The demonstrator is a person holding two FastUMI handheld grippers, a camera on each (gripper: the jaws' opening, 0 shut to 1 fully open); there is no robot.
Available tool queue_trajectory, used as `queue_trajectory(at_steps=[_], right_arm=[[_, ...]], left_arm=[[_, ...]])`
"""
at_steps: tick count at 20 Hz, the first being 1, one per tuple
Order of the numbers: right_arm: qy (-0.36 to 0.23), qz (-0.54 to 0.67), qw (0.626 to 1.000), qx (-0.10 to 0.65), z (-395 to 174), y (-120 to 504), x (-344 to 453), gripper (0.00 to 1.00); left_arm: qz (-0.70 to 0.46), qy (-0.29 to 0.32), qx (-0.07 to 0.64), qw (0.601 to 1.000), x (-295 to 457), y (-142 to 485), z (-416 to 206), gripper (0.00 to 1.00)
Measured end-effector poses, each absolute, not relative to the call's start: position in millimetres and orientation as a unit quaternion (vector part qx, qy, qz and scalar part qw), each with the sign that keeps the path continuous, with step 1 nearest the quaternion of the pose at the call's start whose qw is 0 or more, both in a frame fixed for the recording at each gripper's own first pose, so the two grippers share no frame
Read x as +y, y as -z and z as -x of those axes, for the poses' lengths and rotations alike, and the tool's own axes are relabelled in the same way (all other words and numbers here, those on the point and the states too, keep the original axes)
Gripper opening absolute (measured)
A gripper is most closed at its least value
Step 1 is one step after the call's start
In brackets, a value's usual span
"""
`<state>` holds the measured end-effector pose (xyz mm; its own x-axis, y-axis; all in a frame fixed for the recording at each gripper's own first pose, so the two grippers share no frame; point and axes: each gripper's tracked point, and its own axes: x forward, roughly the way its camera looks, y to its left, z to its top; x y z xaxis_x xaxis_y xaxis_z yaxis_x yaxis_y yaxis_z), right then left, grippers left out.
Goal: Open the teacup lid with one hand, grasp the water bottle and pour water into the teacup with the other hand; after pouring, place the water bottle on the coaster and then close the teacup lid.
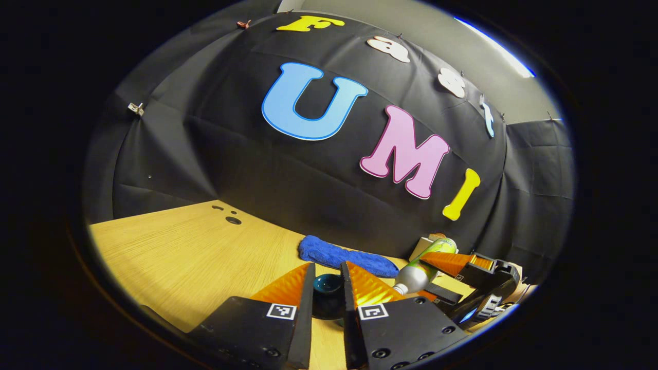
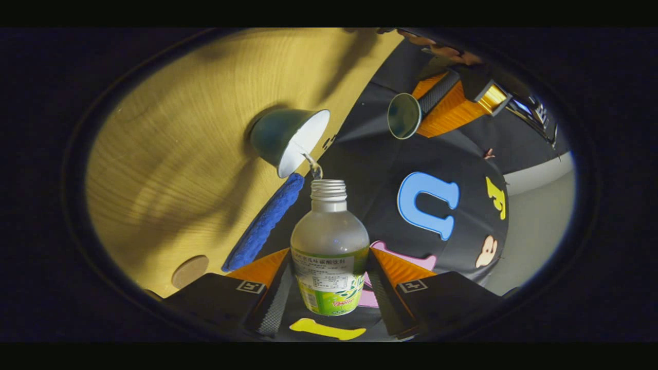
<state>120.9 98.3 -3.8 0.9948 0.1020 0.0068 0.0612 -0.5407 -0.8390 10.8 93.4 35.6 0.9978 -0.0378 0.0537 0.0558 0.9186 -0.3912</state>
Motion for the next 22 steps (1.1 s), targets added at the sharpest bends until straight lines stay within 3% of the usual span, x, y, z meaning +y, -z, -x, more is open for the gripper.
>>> queue_trajectory(at_steps=[13,22], right_arm=[[-0.031,0.927,0.363,-0.09,-126,-30,120,0.78],[-0.033,0.935,0.341,-0.095,-129,-31,121,0.78]], left_arm=[[0.205,0.025,-0.027,0.978,94,-38,-10,0.29],[0.208,0.023,-0.024,0.978,94,-37,-9,0.29]])
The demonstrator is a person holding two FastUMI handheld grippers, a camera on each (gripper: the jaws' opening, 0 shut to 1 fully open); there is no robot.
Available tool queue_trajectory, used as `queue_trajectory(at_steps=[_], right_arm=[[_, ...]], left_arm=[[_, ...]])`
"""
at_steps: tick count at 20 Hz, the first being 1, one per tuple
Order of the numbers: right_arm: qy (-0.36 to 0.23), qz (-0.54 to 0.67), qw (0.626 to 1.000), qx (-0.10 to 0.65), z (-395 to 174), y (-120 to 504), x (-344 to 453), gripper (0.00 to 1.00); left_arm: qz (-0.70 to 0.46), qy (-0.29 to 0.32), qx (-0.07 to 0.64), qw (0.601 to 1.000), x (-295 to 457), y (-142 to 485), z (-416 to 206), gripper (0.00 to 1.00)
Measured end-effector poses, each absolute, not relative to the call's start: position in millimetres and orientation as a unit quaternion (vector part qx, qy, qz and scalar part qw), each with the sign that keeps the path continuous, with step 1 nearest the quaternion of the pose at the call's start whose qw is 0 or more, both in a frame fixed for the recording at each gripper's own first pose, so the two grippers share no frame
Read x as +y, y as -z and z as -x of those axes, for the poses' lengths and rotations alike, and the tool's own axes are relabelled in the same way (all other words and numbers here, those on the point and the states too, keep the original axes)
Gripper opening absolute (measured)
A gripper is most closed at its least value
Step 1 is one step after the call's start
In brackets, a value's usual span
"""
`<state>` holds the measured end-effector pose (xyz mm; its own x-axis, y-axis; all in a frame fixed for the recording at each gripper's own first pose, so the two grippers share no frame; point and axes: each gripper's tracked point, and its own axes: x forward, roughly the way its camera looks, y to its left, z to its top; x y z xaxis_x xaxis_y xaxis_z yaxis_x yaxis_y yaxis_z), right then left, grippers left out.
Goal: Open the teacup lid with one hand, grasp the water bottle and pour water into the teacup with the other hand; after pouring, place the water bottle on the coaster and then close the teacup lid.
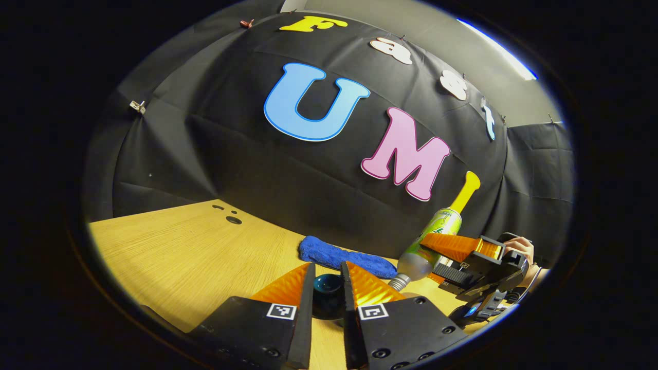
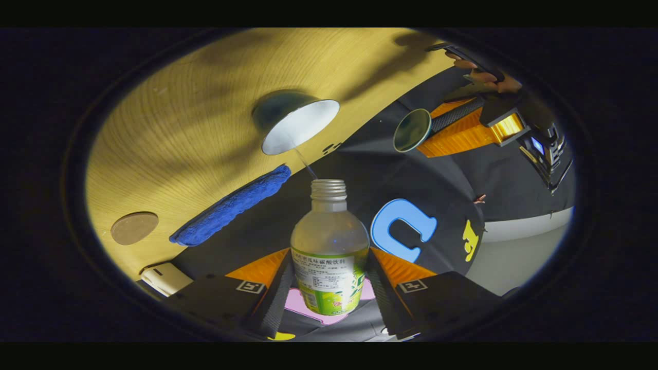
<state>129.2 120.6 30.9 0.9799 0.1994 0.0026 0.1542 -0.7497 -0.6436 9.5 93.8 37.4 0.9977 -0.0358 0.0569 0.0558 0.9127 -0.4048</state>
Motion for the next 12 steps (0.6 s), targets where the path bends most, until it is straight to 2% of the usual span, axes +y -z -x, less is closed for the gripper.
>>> queue_trajectory(at_steps=[4,6,8,11,12], right_arm=[[-0.038,0.933,0.343,-0.098,-126,-30,126,0.78],[-0.044,0.928,0.361,-0.084,-125,-26,124,0.78],[-0.051,0.901,0.429,-0.049,-126,-20,116,0.78],[-0.066,0.81,0.582,-0.017,-119,-5,110,0.78],[-0.075,0.76,0.645,-0.001,-119,-1,111,0.78]], left_arm=[[0.208,0.023,-0.023,0.978,93,-37,-10,0.29],[0.208,0.024,-0.022,0.978,93,-37,-10,0.29],[0.207,0.023,-0.022,0.978,94,-36,-9,0.29],[0.208,0.02,-0.022,0.978,94,-35,-10,0.29],[0.21,0.018,-0.02,0.977,94,-35,-11,0.29]])
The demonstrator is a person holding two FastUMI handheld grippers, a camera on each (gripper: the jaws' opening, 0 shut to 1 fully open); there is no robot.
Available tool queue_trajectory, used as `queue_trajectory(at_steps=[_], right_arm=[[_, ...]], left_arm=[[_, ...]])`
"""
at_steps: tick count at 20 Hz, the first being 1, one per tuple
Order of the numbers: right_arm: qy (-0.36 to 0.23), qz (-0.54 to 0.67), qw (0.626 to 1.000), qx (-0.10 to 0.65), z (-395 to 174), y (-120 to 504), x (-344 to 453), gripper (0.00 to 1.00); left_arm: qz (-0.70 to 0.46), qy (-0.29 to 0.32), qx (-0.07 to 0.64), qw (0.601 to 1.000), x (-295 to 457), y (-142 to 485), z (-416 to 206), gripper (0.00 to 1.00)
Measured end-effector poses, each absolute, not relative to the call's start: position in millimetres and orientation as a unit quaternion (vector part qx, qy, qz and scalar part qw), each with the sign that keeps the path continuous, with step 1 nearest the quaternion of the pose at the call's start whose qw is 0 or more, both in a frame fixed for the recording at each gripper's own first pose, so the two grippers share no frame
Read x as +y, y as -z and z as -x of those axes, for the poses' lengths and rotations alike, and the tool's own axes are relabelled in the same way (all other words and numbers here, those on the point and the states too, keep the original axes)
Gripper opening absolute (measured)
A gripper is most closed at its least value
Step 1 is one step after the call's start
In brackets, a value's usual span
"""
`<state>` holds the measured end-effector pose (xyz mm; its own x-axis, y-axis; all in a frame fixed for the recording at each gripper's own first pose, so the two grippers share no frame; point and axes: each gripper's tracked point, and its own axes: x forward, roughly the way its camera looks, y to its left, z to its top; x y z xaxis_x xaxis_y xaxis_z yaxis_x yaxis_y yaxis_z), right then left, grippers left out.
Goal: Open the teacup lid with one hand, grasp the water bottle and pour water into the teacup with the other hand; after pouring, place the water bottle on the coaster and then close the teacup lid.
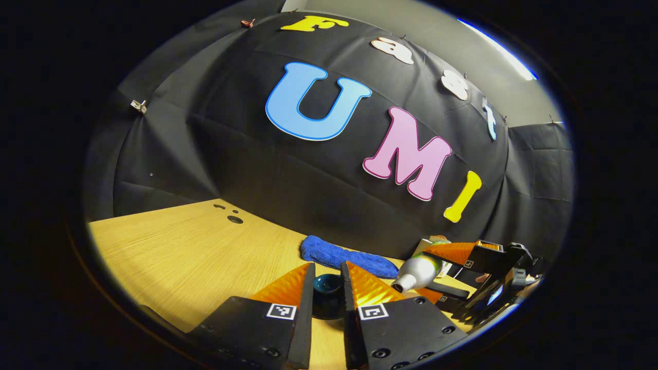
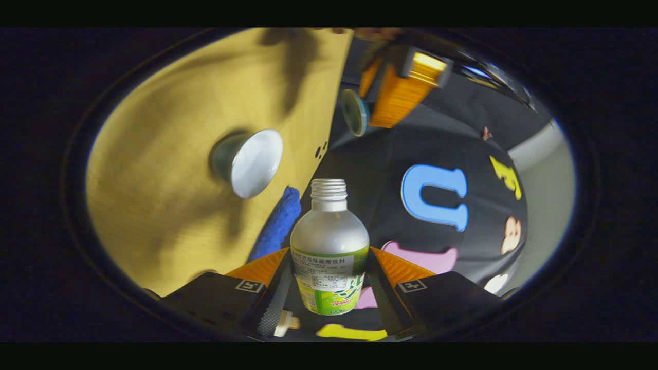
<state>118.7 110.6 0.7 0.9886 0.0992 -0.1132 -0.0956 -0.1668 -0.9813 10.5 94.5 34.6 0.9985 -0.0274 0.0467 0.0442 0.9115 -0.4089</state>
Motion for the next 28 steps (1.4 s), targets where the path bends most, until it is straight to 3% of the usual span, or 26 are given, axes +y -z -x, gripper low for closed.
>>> queue_trajectory(at_steps=[2,5,9,20,28], right_arm=[[-0.091,0.689,0.719,0.028,-116,12,110,0.78],[-0.129,0.469,0.871,0.073,-115,31,115,0.79],[-0.156,0.243,0.957,0.029,-105,-12,120,0.79],[-0.052,0.036,0.997,0.039,-129,1,5,0.79],[-0.01,0.036,0.998,0.043,-135,14,-33,0.79]], left_arm=[[0.211,0.016,-0.017,0.977,95,-34,-10,0.32],[0.21,0.013,-0.016,0.978,95,-34,-10,0.29],[0.212,0.014,-0.013,0.977,94,-32,-13,0.29],[0.213,0.016,-0.009,0.977,93,-30,-13,0.3],[0.214,0.018,-0.005,0.977,93,-30,-13,0.29]])
